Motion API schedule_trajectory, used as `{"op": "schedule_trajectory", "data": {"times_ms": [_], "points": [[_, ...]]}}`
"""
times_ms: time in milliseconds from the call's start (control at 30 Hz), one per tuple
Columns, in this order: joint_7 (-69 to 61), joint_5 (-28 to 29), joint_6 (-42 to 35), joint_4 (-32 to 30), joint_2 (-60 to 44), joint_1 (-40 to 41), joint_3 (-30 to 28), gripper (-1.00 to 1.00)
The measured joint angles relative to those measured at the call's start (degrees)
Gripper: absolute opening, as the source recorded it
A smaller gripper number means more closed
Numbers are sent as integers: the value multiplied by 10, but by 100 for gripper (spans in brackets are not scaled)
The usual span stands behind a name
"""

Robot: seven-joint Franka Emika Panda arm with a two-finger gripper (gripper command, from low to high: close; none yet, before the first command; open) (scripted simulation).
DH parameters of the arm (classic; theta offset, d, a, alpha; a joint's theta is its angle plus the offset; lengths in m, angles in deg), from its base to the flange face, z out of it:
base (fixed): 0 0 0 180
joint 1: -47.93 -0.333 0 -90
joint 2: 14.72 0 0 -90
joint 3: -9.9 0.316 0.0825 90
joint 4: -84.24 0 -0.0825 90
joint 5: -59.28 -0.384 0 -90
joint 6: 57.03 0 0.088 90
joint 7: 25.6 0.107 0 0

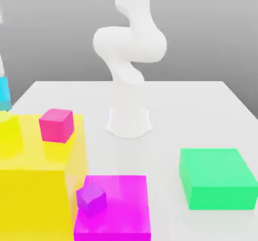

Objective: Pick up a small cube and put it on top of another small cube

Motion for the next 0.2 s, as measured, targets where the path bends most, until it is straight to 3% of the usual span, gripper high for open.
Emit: {"op": "schedule_trajectory", "data": {"times_ms": [33,200], "points": [[1,-1,18,-12,-6,0,-2,100],[1,-1,18,-12,-6,0,-2,100]]}}
